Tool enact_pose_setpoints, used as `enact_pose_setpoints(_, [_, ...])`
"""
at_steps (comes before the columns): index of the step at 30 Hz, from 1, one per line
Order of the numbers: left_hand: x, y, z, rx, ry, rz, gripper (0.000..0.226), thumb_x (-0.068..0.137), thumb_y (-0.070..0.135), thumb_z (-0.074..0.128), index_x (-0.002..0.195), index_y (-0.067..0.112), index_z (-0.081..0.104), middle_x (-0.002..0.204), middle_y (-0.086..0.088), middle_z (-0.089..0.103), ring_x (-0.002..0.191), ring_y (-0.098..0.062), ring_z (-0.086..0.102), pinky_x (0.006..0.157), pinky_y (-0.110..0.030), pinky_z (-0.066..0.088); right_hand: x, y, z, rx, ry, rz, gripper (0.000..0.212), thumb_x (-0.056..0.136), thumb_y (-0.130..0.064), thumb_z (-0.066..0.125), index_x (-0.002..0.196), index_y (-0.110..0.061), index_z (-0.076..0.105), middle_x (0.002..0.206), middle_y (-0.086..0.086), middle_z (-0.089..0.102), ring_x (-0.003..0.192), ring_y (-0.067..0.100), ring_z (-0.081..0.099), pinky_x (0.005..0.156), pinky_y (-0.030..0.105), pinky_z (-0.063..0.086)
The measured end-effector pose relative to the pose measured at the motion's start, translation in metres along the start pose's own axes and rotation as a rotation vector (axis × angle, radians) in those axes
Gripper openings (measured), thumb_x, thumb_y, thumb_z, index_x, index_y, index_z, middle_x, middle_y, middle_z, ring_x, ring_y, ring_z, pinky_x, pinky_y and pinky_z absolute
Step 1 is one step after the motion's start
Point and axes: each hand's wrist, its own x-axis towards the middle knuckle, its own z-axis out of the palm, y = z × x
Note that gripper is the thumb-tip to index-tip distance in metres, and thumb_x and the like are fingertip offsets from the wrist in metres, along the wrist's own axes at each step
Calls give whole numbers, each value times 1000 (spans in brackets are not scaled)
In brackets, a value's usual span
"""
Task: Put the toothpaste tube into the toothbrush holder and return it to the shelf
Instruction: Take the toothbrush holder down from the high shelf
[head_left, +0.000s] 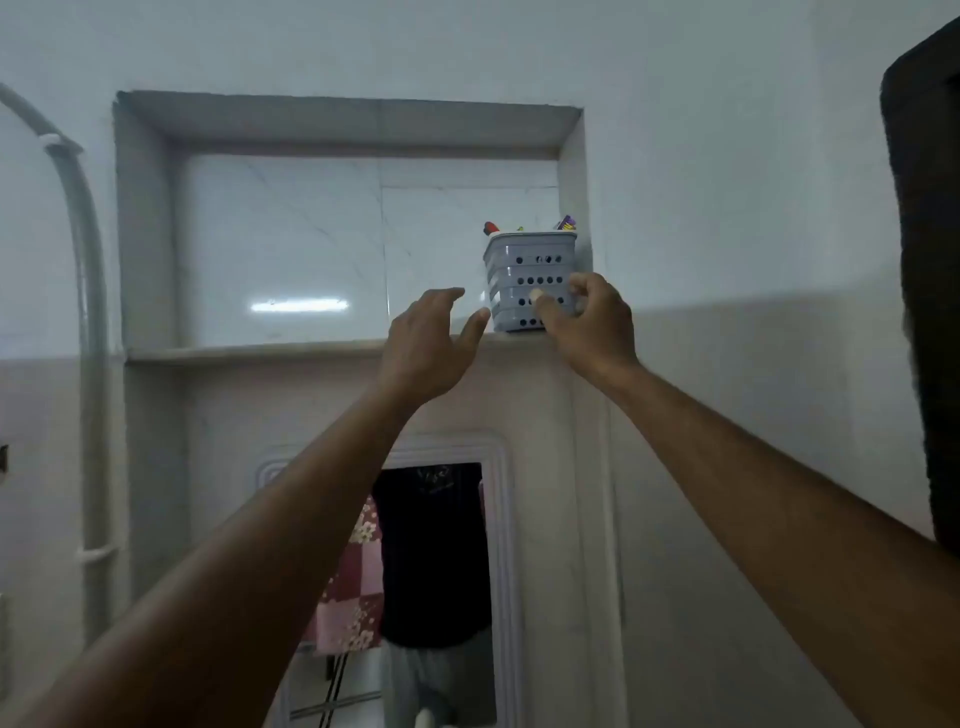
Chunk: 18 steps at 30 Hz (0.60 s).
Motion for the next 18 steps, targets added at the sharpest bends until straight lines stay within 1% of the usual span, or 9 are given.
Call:
enact_pose_setpoints(2, [9, -16, 9, 48, 7, 31, 63, 108, 57, 51, 153, 14, 56, 156, -7, 60, 143, -28, 57, 118, -45, 43, 5, 3, 12, -58, 33, 14, 70, 96, -56, 79, 148, -13, 59, 144, 6, 60, 126, 24, 64, 101, 35, 54])
enact_pose_setpoints(4, [12, -30, 21, 113, 14, 29, 59, 109, 56, 48, 150, 15, 60, 152, -7, 64, 138, -29, 61, 116, -46, 41, 6, 8, 23, -124, 68, 21, 77, 91, -61, 81, 146, -13, 57, 142, 7, 57, 128, 26, 61, 103, 41, 56])
enact_pose_setpoints(8, [12, -38, 39, 198, 108, 71, 52, 111, 56, 41, 136, 21, 71, 136, 0, 74, 122, -26, 71, 114, -45, 37, 10, 6, 41, -173, 121, 67, 103, 76, -80, 80, 145, -9, 53, 138, 8, 64, 125, 30, 65, 102, 50, 59])
enact_pose_setpoints(10, [10, -40, 41, 229, 116, 80, 52, 111, 56, 38, 128, 23, 75, 129, 2, 77, 114, -25, 73, 109, -45, 38, 10, 2, 46, -198, 136, 81, 108, 71, -86, 79, 142, -10, 53, 134, 6, 68, 121, 30, 68, 101, 49, 59])
enact_pose_setpoints(12, [9, -41, 41, 256, 115, 89, 51, 112, 53, 37, 120, 24, 77, 121, 2, 79, 107, -25, 74, 104, -45, 40, 12, -1, 49, -195, 139, 84, 106, 67, -85, 81, 139, -12, 54, 130, 4, 69, 117, 30, 71, 99, 49, 60])
enact_pose_setpoints(14, [8, -40, 41, 274, 116, 97, 50, 113, 51, 36, 112, 23, 78, 113, 3, 79, 102, -27, 74, 99, -45, 41, 14, -4, 48, -184, 146, 99, 106, 65, -80, 85, 138, -11, 54, 129, 6, 68, 117, 31, 70, 98, 48, 61])
enact_pose_setpoints(15, [8, -42, 42, 272, 117, 100, 50, 113, 51, 37, 112, 24, 78, 114, 3, 79, 101, -27, 74, 98, -45, 41, 14, -4, 46, -187, 161, 104, 108, 64, -78, 86, 140, -10, 53, 131, 8, 66, 119, 33, 68, 100, 48, 59])
enact_pose_setpoints(18, [7, -45, 42, 251, 125, 111, 47, 113, 51, 38, 121, 25, 76, 123, 4, 78, 108, -25, 73, 101, -45, 42, 13, -6, 40, -210, 209, 99, 115, 63, -79, 82, 148, -11, 45, 140, 11, 59, 127, 35, 60, 105, 51, 53])
